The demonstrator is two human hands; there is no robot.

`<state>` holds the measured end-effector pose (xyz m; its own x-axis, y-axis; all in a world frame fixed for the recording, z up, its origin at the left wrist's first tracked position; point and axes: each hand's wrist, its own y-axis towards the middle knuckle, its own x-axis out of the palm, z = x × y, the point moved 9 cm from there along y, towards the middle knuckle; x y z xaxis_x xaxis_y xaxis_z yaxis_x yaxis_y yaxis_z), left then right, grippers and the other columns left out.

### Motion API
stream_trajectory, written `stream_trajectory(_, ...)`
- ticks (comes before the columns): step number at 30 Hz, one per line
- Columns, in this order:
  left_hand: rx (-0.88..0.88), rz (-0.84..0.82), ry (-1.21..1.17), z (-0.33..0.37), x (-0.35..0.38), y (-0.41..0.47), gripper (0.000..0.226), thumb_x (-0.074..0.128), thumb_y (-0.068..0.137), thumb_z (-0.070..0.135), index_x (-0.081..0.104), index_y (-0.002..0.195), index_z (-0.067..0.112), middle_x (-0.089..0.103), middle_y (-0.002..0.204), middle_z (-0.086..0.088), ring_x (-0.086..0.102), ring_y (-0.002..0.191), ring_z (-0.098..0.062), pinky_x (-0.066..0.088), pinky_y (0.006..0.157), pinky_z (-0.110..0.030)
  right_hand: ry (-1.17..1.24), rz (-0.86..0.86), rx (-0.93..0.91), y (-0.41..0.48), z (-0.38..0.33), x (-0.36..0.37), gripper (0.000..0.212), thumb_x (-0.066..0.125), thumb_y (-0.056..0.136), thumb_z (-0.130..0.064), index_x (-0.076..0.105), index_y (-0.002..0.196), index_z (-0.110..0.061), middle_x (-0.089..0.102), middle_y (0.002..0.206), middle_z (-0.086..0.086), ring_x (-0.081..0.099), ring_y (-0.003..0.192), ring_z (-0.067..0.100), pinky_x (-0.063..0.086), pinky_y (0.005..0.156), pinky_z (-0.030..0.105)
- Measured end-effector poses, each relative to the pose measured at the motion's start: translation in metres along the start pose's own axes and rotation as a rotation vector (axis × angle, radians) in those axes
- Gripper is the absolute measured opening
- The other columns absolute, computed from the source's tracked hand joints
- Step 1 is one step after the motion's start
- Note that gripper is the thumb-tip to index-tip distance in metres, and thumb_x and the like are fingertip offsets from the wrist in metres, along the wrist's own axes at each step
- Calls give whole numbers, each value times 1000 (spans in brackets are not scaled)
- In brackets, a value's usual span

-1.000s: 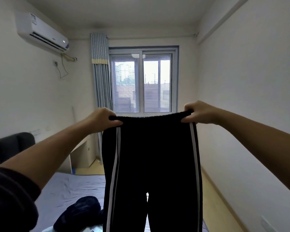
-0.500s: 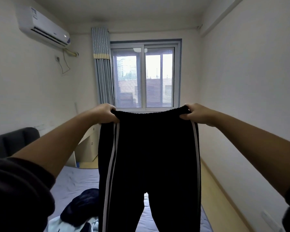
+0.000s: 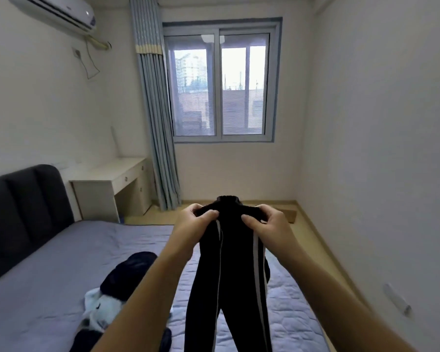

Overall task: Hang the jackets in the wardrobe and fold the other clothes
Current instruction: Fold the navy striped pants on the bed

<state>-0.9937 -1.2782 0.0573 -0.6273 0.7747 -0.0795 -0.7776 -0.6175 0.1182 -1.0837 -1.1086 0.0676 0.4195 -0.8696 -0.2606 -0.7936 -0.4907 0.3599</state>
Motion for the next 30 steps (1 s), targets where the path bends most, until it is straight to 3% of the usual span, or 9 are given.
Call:
stream_trajectory(5,37,-102,55,-16,21,-29,13,70,83,16,58,82,12,63,69,-1,66,59,-8,51,50,-24,-8,-68,-46,-20,13,19,8,69,85,-14,68,93,-15,71,86,-1,69,83,11,56,81,35)
stream_trajectory(8,0,-196,56,-25,25,-40,10,65,87,14,58,88,8,63,77,-7,68,65,-13,56,56,-30,-42,-155,-70,-30,19,27,12,65,87,-16,69,97,-21,72,89,-1,69,86,9,56,83,36)
stream_trajectory(11,-35,-292,73,-31,21,-50,13,50,97,12,61,94,6,65,79,-9,68,67,-15,58,64,-31,-41,-261,-67,-38,27,34,15,61,87,-27,67,100,-25,72,93,1,68,89,13,55,85,40)
stream_trajectory(14,17,-373,160,-28,17,-55,28,41,98,2,67,97,14,72,81,-4,70,76,-17,57,67,-27,-95,-319,-94,-42,30,36,28,67,74,-46,62,99,-37,70,95,-8,66,92,6,55,83,30)
stream_trajectory(16,98,-393,286,-23,16,-56,39,42,95,-6,69,92,22,72,74,5,68,72,-11,54,64,-22,-148,-356,-123,-44,30,40,38,72,67,-51,59,101,-40,68,95,-14,65,92,1,55,81,25)
stream_trajectory(21,330,-434,618,-12,24,-57,47,49,83,-10,69,86,33,68,77,14,59,64,0,45,62,-12,-204,-324,-184,-43,31,39,36,70,68,-41,61,102,-32,65,90,-12,63,87,3,53,75,19)
stream_trajectory(24,395,-441,684,-16,30,-54,41,51,83,-9,70,96,24,63,89,13,56,72,6,43,67,-9,-187,-296,-156,-42,37,37,28,70,73,-26,62,100,-29,66,88,-10,62,83,3,51,72,16)
stream_trajectory(26,453,-366,626,-16,26,-52,32,57,82,-7,69,95,20,57,96,10,55,78,2,42,69,-10,-146,-257,-126,-41,41,34,24,67,74,-18,63,94,-32,67,83,-6,63,77,6,52,70,22)
stream_trajectory(30,549,52,438,-25,-23,-47,30,70,81,7,56,94,30,55,102,10,56,92,-2,42,72,-16,23,-177,-81,-37,45,22,25,59,72,-15,68,87,-34,68,77,-6,64,68,9,51,62,24)
